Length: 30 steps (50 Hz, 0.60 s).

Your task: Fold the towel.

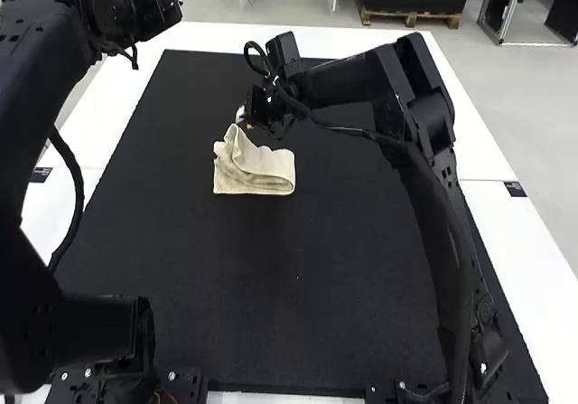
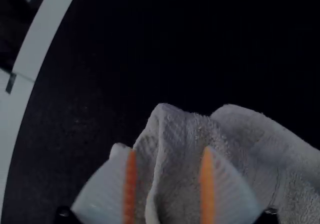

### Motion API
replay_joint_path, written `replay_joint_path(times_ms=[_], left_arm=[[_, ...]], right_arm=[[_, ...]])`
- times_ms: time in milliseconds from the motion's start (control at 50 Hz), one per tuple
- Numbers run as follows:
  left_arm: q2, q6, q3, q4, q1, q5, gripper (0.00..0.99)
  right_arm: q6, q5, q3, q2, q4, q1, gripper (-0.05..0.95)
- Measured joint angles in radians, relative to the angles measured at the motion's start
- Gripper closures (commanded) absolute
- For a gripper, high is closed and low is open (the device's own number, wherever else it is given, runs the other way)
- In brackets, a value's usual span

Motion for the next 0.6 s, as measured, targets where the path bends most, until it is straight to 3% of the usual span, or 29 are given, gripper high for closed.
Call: replay_joint_path(times_ms=[600], left_arm=[[0.000, -0.004, 0.000, 0.001, 0.003, 0.000, 0.025]], right_arm=[[0.006, -0.004, -0.067, -0.059, -0.011, 0.000, 0.92]])
